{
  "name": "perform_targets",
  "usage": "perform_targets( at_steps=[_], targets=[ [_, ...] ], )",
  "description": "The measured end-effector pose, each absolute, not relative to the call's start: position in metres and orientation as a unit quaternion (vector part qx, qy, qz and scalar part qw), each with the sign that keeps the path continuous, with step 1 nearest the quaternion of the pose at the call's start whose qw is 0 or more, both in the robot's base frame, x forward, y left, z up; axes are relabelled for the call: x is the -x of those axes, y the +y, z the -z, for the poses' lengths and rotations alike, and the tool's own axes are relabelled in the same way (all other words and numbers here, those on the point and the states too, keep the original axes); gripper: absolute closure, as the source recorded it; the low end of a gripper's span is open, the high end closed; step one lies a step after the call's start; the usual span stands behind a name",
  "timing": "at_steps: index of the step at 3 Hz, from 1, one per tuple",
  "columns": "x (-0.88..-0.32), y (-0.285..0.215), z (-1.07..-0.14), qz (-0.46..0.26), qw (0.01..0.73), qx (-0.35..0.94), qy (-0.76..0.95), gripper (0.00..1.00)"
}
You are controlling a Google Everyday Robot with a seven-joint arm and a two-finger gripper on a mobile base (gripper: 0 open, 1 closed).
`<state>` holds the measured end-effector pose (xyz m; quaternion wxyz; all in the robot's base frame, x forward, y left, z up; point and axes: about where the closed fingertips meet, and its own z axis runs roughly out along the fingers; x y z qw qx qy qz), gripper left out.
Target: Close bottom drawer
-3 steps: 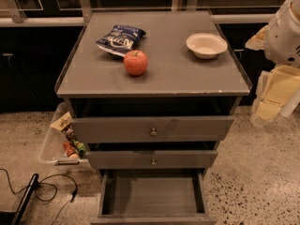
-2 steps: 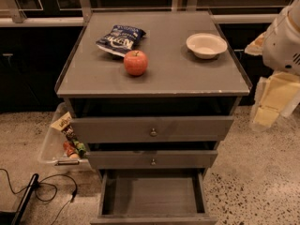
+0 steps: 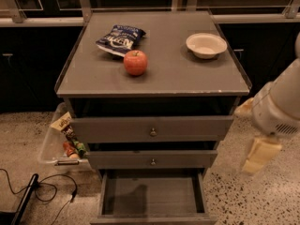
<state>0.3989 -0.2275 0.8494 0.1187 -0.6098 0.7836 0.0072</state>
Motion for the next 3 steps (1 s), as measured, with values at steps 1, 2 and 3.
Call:
perform_targets(
  at_steps=[1,2,3],
  targets=[
    [-0.3698,-0.2313,-0.7872,-0.03,0.11,0.616,0.78,0.42],
    [-0.3633,-0.2325,-0.7776,-0.031,0.104,0.615,0.781,0.65],
    [-0.3636,-0.2324,-0.7782,-0.031,0.104,0.615,0.781,0.88]
  ],
)
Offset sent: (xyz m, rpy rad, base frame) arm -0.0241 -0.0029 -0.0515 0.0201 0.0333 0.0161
